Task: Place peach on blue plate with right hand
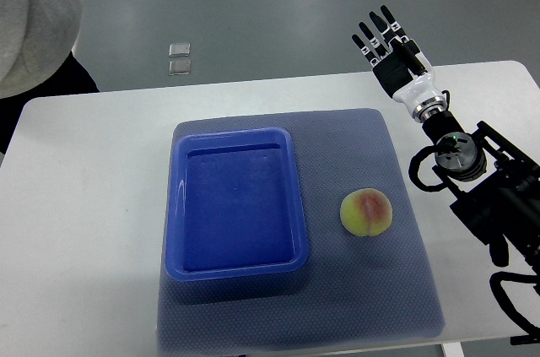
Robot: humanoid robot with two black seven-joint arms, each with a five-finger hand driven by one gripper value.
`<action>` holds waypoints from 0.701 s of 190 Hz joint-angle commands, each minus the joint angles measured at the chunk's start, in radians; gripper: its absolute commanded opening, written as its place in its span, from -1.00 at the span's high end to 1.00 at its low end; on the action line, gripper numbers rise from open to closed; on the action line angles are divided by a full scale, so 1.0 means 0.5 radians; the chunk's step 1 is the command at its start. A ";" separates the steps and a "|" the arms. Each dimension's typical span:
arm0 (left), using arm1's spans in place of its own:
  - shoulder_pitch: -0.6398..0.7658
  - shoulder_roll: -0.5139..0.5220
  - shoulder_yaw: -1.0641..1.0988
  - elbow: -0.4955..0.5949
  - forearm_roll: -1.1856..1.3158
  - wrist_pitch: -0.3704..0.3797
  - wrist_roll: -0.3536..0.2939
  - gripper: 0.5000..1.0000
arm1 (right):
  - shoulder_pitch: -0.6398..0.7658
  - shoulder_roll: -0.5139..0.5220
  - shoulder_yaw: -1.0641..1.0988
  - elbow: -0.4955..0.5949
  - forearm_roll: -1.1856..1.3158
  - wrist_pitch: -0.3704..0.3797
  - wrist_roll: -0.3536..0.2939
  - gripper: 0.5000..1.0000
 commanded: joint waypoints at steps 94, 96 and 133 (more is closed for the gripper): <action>0.000 0.000 0.003 0.000 -0.003 0.003 0.002 -1.00 | 0.023 -0.027 -0.047 0.003 -0.077 0.019 -0.012 -0.73; 0.000 0.000 0.003 0.000 -0.003 0.000 0.002 -1.00 | 0.023 -0.037 -0.060 0.009 -0.101 0.022 -0.012 -0.73; 0.000 0.000 0.003 0.000 -0.003 0.000 -0.001 -1.00 | 0.112 -0.165 -0.204 0.034 -0.442 0.062 -0.025 -0.73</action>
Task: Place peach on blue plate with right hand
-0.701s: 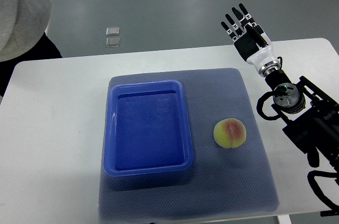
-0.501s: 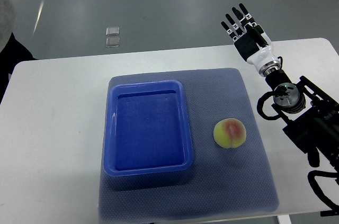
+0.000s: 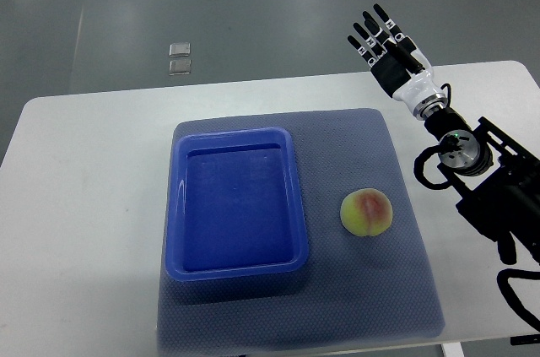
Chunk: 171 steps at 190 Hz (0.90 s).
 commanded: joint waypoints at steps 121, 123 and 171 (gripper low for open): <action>-0.012 0.000 -0.003 -0.034 0.013 -0.019 -0.001 -1.00 | 1.072 -1.079 -1.697 0.955 -1.720 0.458 -0.320 -0.73; -0.012 0.000 -0.003 -0.034 0.013 -0.019 -0.001 -1.00 | 1.081 -1.082 -1.718 0.970 -1.723 0.458 -0.326 -0.73; -0.012 0.000 -0.003 -0.034 0.000 -0.022 -0.001 -1.00 | 1.038 -1.131 -1.798 1.173 -1.729 0.458 -0.353 -0.73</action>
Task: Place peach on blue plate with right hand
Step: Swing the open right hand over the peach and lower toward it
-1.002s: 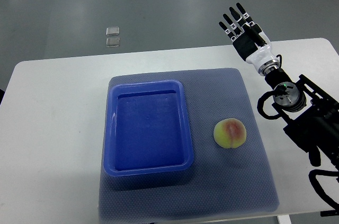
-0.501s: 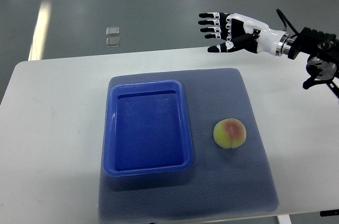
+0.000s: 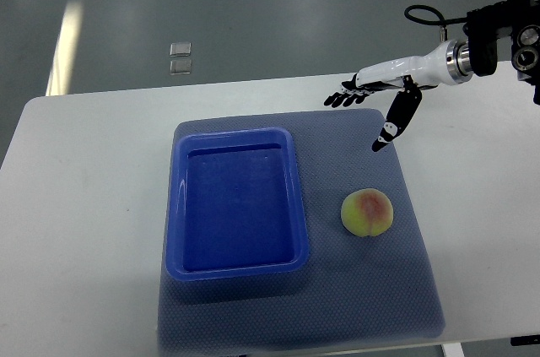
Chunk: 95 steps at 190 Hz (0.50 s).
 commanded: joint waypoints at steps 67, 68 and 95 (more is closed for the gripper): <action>0.000 0.000 0.000 0.003 -0.004 -0.003 0.003 -1.00 | -0.297 -0.021 0.015 0.093 -0.047 0.000 0.009 -0.73; 0.000 0.000 0.000 0.003 -0.004 -0.003 0.003 -1.00 | -0.297 -0.021 0.015 0.093 -0.047 0.000 0.009 -0.73; 0.000 0.000 0.000 0.003 -0.007 0.000 0.003 -1.00 | -0.368 -0.024 0.018 0.093 -0.056 0.000 0.009 -0.73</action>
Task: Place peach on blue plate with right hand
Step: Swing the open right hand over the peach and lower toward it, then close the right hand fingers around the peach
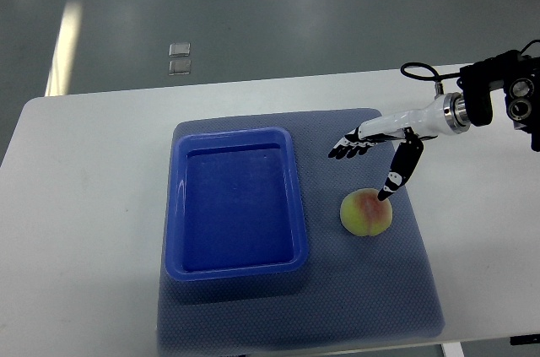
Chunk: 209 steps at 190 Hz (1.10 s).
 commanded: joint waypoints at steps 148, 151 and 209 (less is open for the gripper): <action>0.001 0.000 0.000 0.012 -0.006 0.002 -0.001 -1.00 | -0.326 0.042 0.006 0.000 -0.089 -0.185 0.015 -0.70; 0.001 0.000 0.000 0.012 -0.006 0.002 -0.001 -1.00 | -0.332 0.048 0.006 0.000 -0.092 -0.218 0.018 -0.66; 0.001 0.000 0.000 0.015 -0.006 0.002 -0.001 -1.00 | -0.356 0.069 0.006 0.000 -0.092 -0.378 0.015 1.00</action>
